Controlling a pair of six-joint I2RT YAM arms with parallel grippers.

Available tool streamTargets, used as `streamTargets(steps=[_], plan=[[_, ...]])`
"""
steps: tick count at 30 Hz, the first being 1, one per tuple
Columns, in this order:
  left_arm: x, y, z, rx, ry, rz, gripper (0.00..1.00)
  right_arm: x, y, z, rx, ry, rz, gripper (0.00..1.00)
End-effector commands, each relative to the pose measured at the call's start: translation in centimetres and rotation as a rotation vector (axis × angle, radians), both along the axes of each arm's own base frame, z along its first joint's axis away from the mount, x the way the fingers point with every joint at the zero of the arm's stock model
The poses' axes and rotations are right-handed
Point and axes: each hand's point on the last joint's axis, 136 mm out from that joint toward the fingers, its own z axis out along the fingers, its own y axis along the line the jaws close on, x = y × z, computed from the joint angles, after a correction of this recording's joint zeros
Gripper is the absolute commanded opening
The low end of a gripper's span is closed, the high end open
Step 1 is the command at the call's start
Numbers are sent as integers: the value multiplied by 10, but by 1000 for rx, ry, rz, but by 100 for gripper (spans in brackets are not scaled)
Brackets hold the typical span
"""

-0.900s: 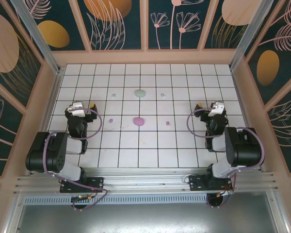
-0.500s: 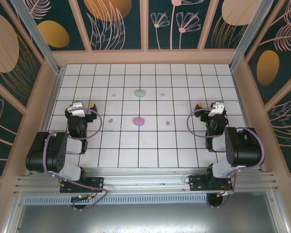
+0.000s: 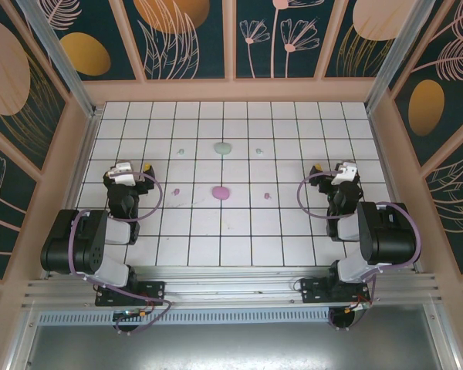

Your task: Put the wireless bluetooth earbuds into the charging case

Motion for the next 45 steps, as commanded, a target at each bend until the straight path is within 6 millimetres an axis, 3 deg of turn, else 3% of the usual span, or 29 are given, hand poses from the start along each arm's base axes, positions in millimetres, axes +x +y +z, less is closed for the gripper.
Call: streamTargets(steps=[1, 24, 28, 35, 37, 40, 45], plan=[[3, 0, 7, -11, -24, -8, 99, 4, 1, 7, -8, -24, 5, 99], [1, -2, 10, -6, -35, -18, 98, 5, 8, 6, -17, -13, 46, 99], [10, 2, 24, -22, 14, 7, 99, 11, 15, 15, -18, 35, 88, 99], [16, 11, 24, -13, 245, 63, 98, 28, 25, 41, 122, 197, 78, 99], [12, 7, 21, -53, 300, 52, 99, 32, 44, 45, 173, 257, 145, 98], [3, -8, 16, -129, 363, -15, 96, 30, 93, 49, 148, 313, 298, 93], [-19, -58, 3, -323, 466, -250, 82, 2, 185, 45, 5, 342, 577, 91]])
